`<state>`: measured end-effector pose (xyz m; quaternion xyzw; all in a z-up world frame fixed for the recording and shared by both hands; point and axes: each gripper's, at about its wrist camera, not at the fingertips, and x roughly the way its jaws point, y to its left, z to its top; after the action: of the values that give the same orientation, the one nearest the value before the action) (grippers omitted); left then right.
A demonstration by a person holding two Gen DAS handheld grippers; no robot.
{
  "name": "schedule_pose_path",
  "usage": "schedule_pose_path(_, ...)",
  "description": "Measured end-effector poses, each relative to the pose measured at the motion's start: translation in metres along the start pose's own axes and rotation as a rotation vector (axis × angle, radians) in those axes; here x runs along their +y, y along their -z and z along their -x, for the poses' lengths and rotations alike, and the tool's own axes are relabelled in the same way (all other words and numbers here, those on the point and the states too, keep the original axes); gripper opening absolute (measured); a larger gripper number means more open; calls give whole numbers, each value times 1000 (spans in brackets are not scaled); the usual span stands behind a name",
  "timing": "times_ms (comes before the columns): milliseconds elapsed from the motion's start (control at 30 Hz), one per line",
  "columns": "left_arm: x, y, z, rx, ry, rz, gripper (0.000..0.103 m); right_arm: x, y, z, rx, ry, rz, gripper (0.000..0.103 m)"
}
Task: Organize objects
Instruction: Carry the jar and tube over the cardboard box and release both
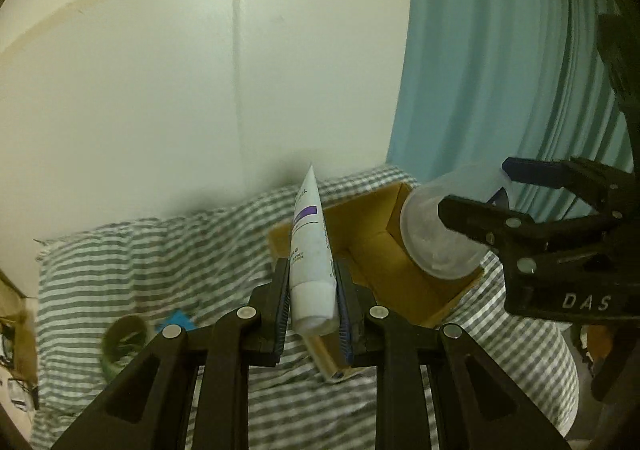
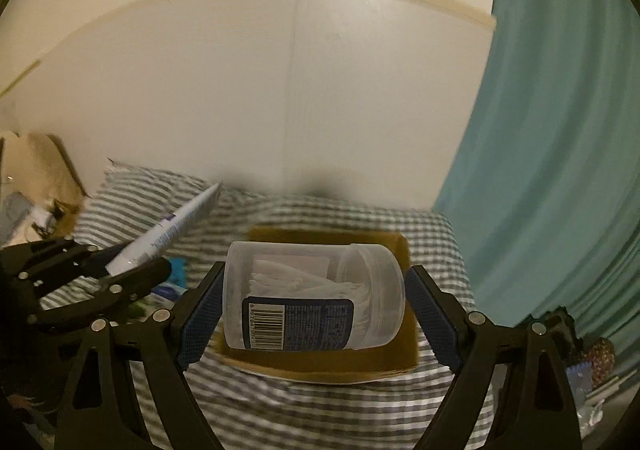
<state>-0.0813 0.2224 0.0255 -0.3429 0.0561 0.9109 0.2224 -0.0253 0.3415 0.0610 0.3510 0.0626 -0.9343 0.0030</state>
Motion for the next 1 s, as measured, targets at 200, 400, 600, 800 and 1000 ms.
schedule_pose_path(200, -9, -3, -57, 59, 13, 11, 21, -30, -9, -46, 28, 30, -23, 87)
schedule_pose_path(400, -14, -5, -89, 87, 16, -8, 21, -57, -12, -92, 52, 5, -95, 87)
schedule_pose_path(600, -17, -4, -115, 117, 30, -11, 21, -65, -1, -132, 119, -2, -138, 87)
schedule_pose_path(800, -25, 1, -127, 140, 52, -8, 21, -57, 12, -145, 147, 4, -126, 87)
schedule_pose_path(1000, -29, 3, -125, 147, 96, -11, 22, -60, 12, -144, 140, 3, -148, 88)
